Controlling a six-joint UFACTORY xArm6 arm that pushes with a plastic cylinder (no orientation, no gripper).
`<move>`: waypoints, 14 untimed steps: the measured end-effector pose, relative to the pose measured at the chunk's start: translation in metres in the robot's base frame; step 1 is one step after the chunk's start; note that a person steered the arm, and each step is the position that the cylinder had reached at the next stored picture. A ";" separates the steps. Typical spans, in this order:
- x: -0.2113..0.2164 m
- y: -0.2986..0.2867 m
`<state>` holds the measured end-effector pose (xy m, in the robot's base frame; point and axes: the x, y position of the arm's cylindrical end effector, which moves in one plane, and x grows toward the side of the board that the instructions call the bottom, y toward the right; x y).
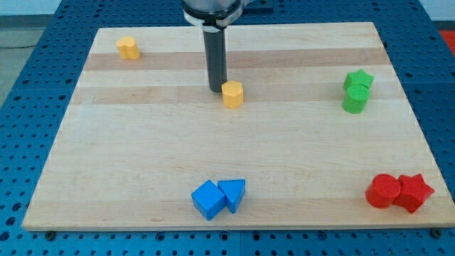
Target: Push the yellow heart towards left to the yellow hexagon
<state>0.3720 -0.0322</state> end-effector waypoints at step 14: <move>0.011 -0.138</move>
<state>0.3834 -0.1700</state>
